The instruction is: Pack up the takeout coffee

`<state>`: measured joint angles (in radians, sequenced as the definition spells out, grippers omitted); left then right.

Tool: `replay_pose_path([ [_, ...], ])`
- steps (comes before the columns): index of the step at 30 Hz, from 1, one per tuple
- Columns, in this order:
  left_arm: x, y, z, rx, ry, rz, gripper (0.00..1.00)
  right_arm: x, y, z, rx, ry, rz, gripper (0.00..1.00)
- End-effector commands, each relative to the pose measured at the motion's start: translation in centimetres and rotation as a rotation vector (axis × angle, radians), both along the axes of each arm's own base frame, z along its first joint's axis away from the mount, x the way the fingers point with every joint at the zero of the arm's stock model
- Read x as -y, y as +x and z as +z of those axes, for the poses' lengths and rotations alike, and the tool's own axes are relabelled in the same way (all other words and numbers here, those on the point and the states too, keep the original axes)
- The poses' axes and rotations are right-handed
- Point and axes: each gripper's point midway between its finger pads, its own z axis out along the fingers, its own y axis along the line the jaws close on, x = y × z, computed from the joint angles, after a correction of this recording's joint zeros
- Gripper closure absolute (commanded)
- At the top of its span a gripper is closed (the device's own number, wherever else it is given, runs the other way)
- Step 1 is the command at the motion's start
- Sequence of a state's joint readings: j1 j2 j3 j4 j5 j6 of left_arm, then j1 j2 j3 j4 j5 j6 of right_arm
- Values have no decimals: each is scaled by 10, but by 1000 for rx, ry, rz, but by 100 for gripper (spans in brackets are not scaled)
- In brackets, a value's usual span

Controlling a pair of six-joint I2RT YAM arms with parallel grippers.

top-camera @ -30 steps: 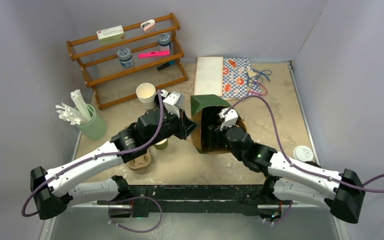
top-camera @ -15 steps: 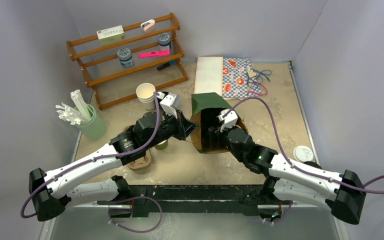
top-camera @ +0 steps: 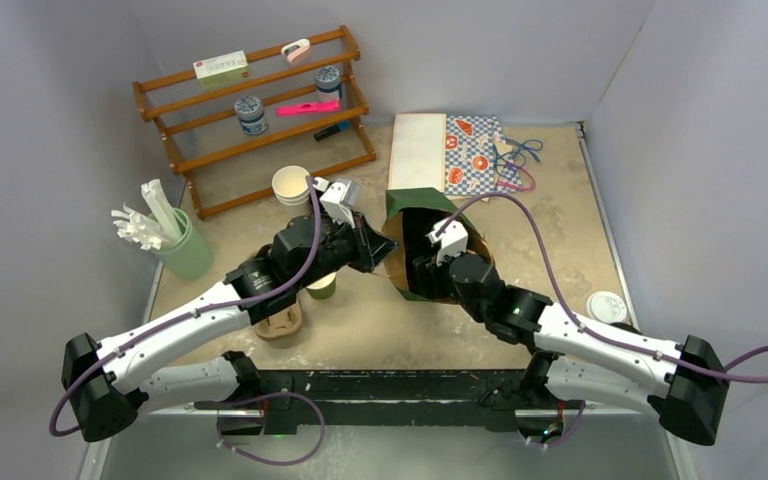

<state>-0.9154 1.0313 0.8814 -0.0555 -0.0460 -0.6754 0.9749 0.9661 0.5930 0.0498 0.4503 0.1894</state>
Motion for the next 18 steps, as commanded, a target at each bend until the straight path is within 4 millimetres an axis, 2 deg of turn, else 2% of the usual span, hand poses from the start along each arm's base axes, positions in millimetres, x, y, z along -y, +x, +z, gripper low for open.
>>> replay_pose_path([
  [1, 11, 1, 60, 76, -169, -48, 100, 15, 0, 1, -10, -49, -37, 100],
  [10, 19, 7, 75, 39, -205, -75, 100, 19, -10, -2, -97, -97, -32, 100],
  [13, 23, 12, 81, 19, -212, -87, 100, 18, -11, 3, -120, -89, -42, 100],
  [18, 27, 16, 77, -35, -187, -100, 100, 24, -16, -4, -211, -142, -97, 100],
])
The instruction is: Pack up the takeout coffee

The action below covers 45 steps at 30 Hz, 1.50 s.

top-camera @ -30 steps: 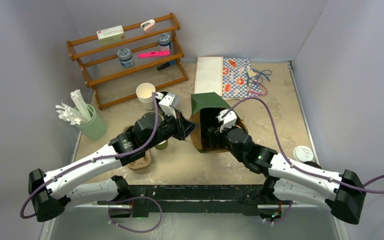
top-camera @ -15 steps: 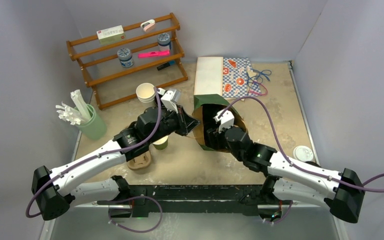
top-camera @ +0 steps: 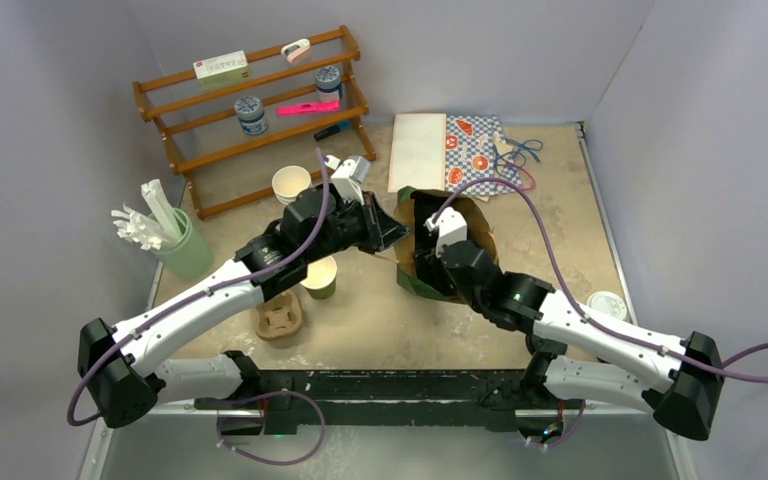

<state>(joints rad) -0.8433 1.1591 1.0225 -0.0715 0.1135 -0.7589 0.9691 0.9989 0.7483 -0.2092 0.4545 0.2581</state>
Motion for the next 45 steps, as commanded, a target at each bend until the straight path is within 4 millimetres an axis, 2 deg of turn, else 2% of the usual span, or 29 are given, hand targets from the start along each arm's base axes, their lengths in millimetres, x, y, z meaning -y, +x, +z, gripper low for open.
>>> replay_pose_path([
  [1, 5, 1, 56, 48, -125, -25, 100, 15, -11, -16, -122, -80, -56, 100],
  [7, 2, 6, 46, -25, -120, 8, 100, 19, -17, -13, -200, -102, -111, 100],
  [9, 2, 9, 40, -61, -106, 10, 100, 23, -20, -17, -241, -131, -147, 100],
  [13, 8, 15, 33, -110, -87, -17, 100, 32, -29, -39, -342, -213, -207, 100],
  [19, 11, 23, 31, -171, -64, -38, 100, 26, -35, -49, -420, -207, -216, 100],
  [28, 6, 34, 47, -258, -86, -34, 100, 24, -14, -35, -502, -154, -246, 100],
  [37, 3, 41, 37, -438, -178, -35, 100, 14, 0, -40, -610, -200, -204, 100],
  [45, -1, 48, 29, -475, -201, -24, 100, 10, 16, -45, -673, -233, -210, 100],
])
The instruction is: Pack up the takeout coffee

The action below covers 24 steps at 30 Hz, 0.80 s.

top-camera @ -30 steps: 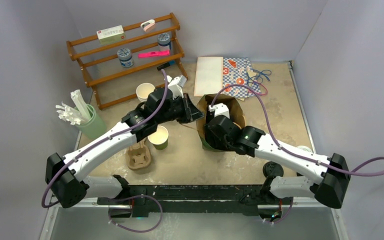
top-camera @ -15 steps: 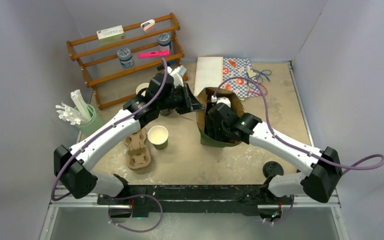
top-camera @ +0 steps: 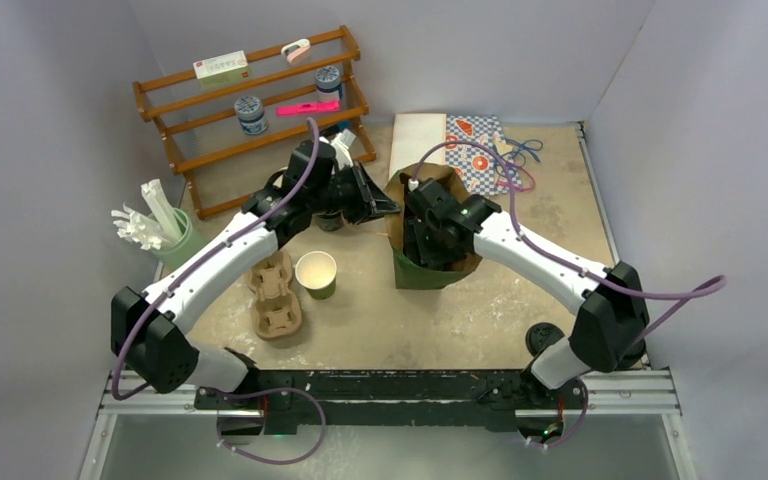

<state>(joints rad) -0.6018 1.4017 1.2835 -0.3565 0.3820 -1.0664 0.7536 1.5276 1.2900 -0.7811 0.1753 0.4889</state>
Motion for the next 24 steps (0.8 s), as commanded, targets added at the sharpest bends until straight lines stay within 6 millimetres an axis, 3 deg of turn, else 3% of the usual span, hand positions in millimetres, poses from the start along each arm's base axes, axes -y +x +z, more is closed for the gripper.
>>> replay_pose_path([
  [1, 11, -6, 46, 26, -165, -62, 100, 15, -3, -17, -108, -95, 13, 100],
  [9, 1, 13, 43, 44, -142, -44, 100, 10, 15, -39, -155, -157, 10, 100],
  [15, -17, 32, 37, 101, -17, 7, 100, -2, 29, -58, -164, -144, 33, 100],
  [24, -39, 59, 20, 159, 130, 120, 100, -1, 31, -98, -217, -176, 79, 100],
])
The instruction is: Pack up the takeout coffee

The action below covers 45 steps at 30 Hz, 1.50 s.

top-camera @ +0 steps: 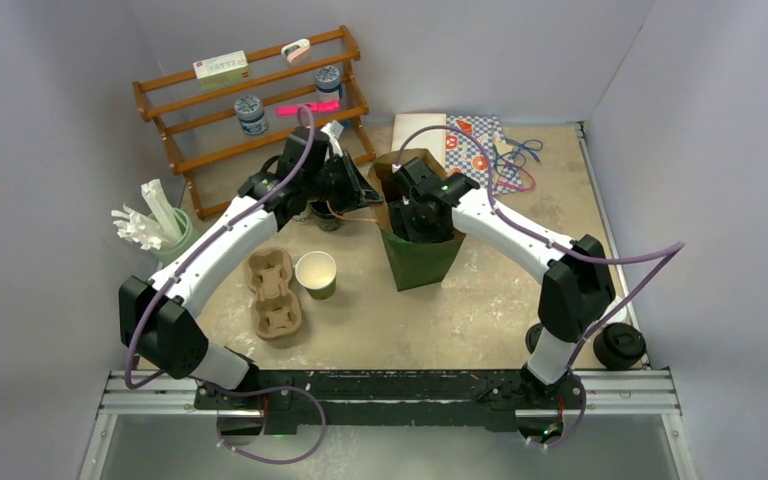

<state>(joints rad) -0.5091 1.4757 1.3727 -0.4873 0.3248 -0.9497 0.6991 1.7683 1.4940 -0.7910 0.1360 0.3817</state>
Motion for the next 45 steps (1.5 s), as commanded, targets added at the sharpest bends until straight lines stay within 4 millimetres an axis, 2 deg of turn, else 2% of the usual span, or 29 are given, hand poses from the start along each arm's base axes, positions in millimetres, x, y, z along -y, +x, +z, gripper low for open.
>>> replay_pose_path([
  [1, -7, 23, 40, 168, 10, 37, 100, 21, -18, -85, -184, -140, 25, 100],
  [6, -19, 44, 44, 234, 92, 86, 100, 21, -19, -95, -212, -154, 51, 100],
  [9, -21, 49, 49, 268, 125, 79, 100, 20, -20, -99, -231, -159, 65, 100],
  [17, -22, 48, 51, 285, 137, 62, 100, 22, -39, -120, -329, -160, 83, 100],
  [21, -20, 45, 51, 290, 137, 39, 100, 23, -41, -120, -344, -169, 83, 100],
  [25, -19, 42, 52, 292, 132, 26, 100, 16, -31, -101, -306, -143, 86, 100],
  [31, -18, 38, 53, 290, 123, 7, 100, 1, -10, -48, -199, -73, 98, 99],
  [36, -20, 32, 55, 292, 123, 0, 100, -7, 0, -10, -115, -12, 95, 82],
  [37, -20, 31, 55, 292, 122, -2, 100, -8, 1, -3, -101, -2, 95, 73],
  [38, -20, 30, 56, 291, 120, -5, 100, -9, 2, 3, -92, 7, 95, 60],
  [39, -20, 29, 56, 291, 118, -8, 100, -10, 1, 9, -84, 14, 95, 37],
  [40, -20, 27, 55, 286, 118, -11, 100, -10, 2, 15, -71, 20, 95, 7],
  [41, -20, 26, 56, 284, 116, -16, 100, -10, 3, 21, -58, 25, 93, 2],
  [45, -19, 19, 52, 264, 113, -43, 100, -10, 4, 53, -2, 71, 86, 1],
])
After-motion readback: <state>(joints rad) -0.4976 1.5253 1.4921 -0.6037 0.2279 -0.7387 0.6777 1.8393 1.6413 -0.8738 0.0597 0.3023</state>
